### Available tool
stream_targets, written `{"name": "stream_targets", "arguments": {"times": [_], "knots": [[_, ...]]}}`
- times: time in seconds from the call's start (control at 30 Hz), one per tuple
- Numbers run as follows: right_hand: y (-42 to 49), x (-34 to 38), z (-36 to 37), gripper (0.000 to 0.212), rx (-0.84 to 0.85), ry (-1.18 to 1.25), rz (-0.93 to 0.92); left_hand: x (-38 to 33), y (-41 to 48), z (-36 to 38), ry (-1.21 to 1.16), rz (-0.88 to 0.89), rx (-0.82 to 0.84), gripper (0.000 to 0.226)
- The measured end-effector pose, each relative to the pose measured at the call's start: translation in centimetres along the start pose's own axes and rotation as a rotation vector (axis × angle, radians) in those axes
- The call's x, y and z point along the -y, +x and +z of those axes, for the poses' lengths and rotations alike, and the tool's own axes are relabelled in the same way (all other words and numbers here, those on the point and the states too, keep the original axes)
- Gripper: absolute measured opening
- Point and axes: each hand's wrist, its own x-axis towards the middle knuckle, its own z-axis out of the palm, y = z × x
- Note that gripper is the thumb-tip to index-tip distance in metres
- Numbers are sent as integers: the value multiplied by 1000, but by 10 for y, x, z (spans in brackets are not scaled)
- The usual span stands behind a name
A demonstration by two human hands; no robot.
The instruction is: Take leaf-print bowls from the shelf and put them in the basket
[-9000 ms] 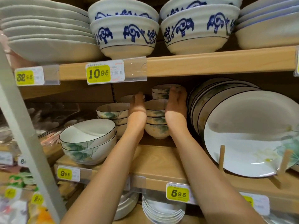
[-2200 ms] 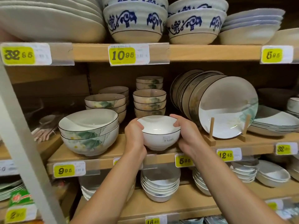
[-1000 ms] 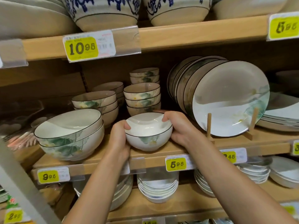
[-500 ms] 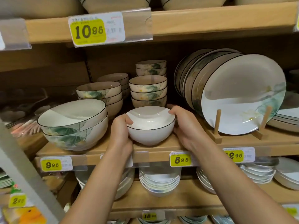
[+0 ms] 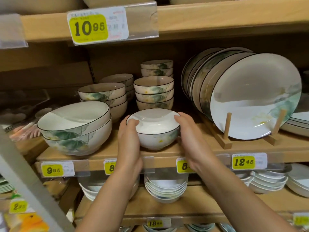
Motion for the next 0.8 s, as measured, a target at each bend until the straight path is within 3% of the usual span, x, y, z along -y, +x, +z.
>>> {"name": "stream_targets", "arguments": {"times": [0.13,0.2,0.27,0.33,0.47,0.6,0.67,0.73,0.8], "knots": [[15,9,-5,29,79,23,-6,-7,18,-6,32,-110,81,20],[20,3,-6,27,73,-17,-62,-3,20,-7,43,-77,98,24],[22,-3,-6,23,38,-6,-93,3,21,-7,74,-2,3,28],[19,-6,-5,27,24,35,-84,8,15,-6,98,77,-50,36],[6,10,2,32,10,86,-117,-2,-3,4,-14,127,171,64],[19,77,13,64,-57,70,-300,-57,13,32,-118,314,194,59],[42,106,24,61,-117,62,-361,-82,35,54,-160,297,152,43],[70,119,32,55,-156,61,-361,-91,65,74,-166,256,117,44],[96,118,36,55,-167,43,-336,-91,88,83,3,273,73,51]]}}
